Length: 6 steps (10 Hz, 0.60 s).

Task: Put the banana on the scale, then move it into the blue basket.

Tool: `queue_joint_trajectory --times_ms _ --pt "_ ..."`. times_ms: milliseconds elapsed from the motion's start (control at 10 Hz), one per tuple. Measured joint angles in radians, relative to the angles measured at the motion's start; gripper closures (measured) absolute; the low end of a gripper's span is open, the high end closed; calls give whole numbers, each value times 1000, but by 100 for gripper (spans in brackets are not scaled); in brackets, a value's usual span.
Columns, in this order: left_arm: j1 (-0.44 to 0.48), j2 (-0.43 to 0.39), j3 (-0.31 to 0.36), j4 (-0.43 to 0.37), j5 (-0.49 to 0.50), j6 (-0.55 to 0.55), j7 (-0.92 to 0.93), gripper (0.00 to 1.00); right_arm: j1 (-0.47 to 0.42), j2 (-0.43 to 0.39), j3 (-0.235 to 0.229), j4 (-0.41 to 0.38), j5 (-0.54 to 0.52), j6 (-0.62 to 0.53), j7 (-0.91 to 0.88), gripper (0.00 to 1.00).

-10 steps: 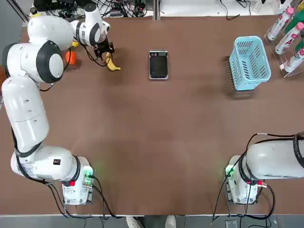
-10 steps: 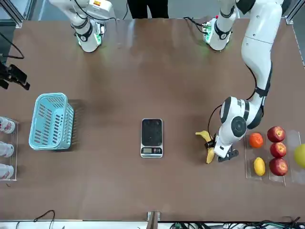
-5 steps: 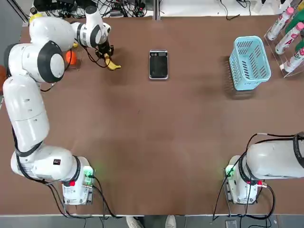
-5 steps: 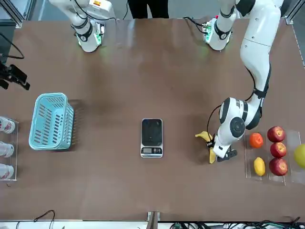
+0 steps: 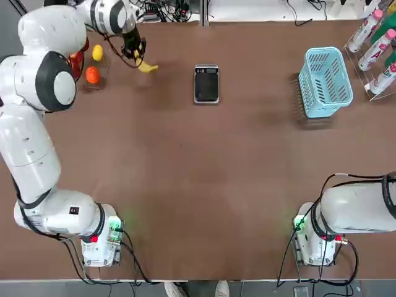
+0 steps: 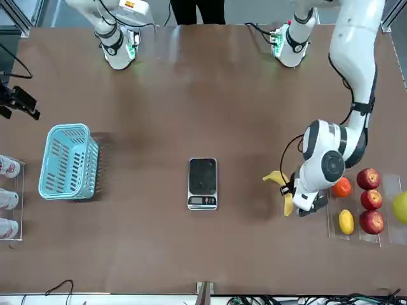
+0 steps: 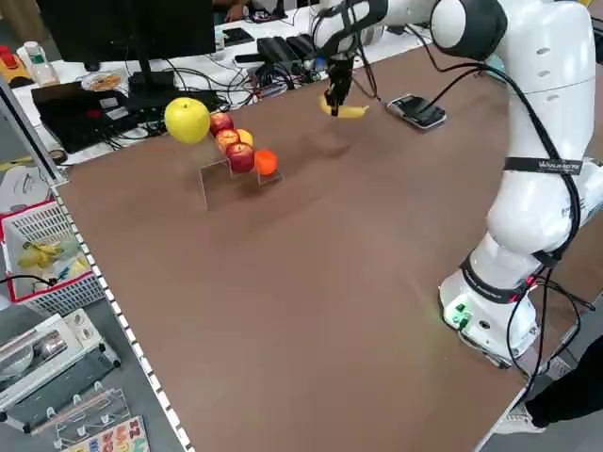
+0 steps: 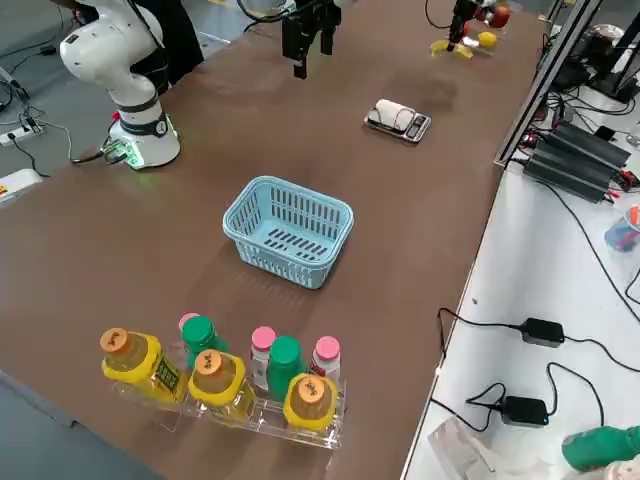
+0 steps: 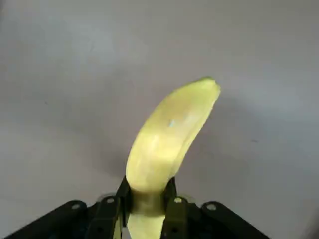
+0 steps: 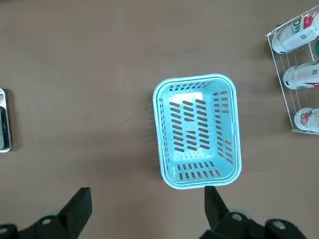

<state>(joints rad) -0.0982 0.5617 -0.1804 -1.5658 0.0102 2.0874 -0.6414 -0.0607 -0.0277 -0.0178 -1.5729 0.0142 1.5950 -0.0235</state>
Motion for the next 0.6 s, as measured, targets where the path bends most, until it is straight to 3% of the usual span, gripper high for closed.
queue_joint_trajectory --times_ms 300,600 --pt "-157 17 -41 76 -20 -17 -252 71 0 1 0 -3 0 1 0 0" --pt "-359 142 -34 188 -20 5 -417 71 1 2 0 -5 0 6 0 0"
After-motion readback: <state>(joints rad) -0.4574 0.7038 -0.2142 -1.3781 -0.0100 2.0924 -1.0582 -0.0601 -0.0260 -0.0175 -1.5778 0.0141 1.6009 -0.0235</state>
